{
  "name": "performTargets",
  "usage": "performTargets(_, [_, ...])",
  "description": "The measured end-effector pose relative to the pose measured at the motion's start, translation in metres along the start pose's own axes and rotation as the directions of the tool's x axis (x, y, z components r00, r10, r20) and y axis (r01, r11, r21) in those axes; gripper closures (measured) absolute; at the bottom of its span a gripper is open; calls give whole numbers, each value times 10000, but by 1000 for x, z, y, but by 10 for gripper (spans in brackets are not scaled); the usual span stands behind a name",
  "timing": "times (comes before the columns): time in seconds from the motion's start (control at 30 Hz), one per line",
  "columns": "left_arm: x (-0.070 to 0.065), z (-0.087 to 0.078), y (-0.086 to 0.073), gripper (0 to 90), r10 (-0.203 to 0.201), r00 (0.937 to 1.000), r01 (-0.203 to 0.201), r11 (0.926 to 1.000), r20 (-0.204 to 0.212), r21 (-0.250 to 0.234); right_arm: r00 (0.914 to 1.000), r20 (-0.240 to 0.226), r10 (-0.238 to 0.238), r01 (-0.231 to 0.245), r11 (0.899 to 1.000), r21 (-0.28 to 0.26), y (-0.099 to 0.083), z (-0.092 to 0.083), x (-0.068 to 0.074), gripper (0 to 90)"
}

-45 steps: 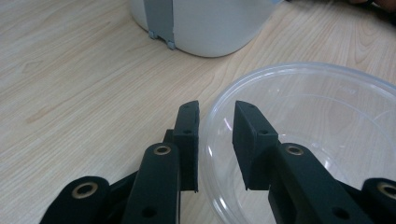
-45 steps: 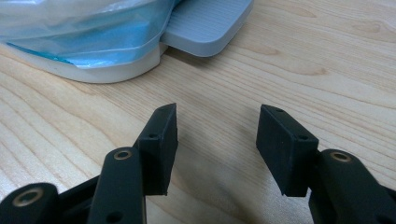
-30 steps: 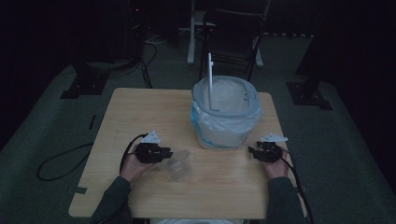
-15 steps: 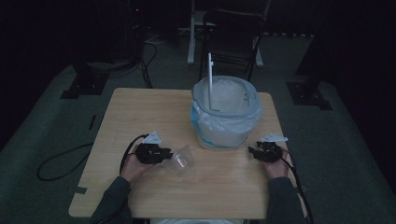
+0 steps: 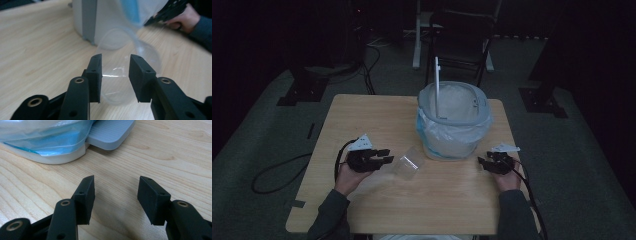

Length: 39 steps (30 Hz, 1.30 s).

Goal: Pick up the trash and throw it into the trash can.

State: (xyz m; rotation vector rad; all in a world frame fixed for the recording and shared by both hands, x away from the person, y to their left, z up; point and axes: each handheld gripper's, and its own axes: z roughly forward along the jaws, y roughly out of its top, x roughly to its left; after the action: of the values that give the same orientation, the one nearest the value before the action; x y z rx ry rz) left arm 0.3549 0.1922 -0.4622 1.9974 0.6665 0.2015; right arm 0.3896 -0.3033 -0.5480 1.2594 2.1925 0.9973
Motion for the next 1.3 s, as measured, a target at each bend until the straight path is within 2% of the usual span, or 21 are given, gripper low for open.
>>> performTargets(0.17, [-8, 14, 2, 588, 377, 9992, -383, 9980, 134, 499, 10000, 4, -3, 3, 10000, -4, 0, 0, 0, 470])
performTargets(0.3, [-5, 31, -1, 588, 544, 9985, -537, 9930, -40, 1053, 10000, -8, 10, -10, 10000, 1, 0, 0, 0, 469])
performTargets(0.47, [-4, 44, -1, 606, 718, 9974, -706, 9880, -40, 1373, 10000, -28, 28, -28, 10000, 19, 0, 0, -1, 467])
performTargets(0.73, [-5, 46, -1, 702, 907, 9957, -869, 9851, -191, 1485, 10000, -26, 28, -28, 10000, 19, 0, 0, -1, 466])
performTargets(0.77, [-7, 47, 0, 702, 1017, 9943, -960, 9843, -311, 1482, 10000, -24, 27, -27, 10000, 21, 0, 0, -1, 466])
performTargets(1.1, [-13, 46, 5, 822, 1319, 9906, -1267, 9843, -352, 1228, 10000, -44, 65, -65, 10000, 38, 0, 0, -1, 463])
performTargets(1.3, [-13, 39, 7, 841, 1245, 9915, -1199, 9872, -378, 1047, 10000, -59, 74, -74, 10000, 32, 0, 0, -1, 462])
